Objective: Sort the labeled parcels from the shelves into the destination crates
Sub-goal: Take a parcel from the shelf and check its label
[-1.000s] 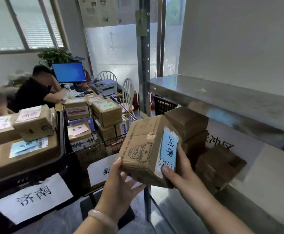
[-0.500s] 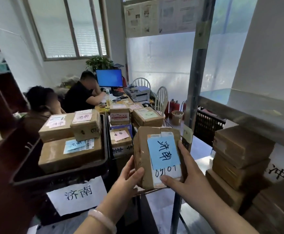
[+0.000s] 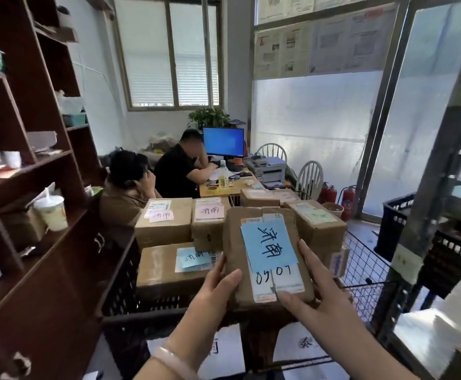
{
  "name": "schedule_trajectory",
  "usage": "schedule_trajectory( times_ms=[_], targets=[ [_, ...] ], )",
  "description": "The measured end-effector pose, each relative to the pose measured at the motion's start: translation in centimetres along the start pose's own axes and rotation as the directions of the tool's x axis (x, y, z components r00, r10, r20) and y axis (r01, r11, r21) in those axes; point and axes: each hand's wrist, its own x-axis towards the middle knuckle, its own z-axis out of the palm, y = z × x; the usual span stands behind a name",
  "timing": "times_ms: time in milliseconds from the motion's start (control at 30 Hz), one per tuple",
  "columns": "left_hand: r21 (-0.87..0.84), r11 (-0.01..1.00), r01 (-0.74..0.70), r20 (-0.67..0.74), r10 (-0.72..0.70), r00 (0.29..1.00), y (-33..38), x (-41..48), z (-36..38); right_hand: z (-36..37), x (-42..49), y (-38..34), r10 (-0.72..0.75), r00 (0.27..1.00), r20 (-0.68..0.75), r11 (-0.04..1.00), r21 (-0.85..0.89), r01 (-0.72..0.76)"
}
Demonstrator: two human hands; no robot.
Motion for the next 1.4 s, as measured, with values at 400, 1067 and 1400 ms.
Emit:
schedule_trajectory(
  times_ms=[400,1067,1400],
  targets=[
    [-0.064,0.99,-0.126,-0.279,0.103,0.955,2.9,-0.1,-15.1,15.2,7.7,-1.4,-0.031,0.978,0.206,0.997,-0.06,0.044],
    [0.392,0.907,-0.153,-0.245,0.263,0.933,3.8,3.3,-19.8,13.3,15.2,1.2,0.083,0.992,0.091,0.995,-0.061,-0.078],
    [0.565,0.795,-0.22,-0.107,0.335,0.936,1.0,6.1,-15.7,9.7,13.1,2.8,0.116,0.977,0.179,0.992,-0.068,-0.106]
  ],
)
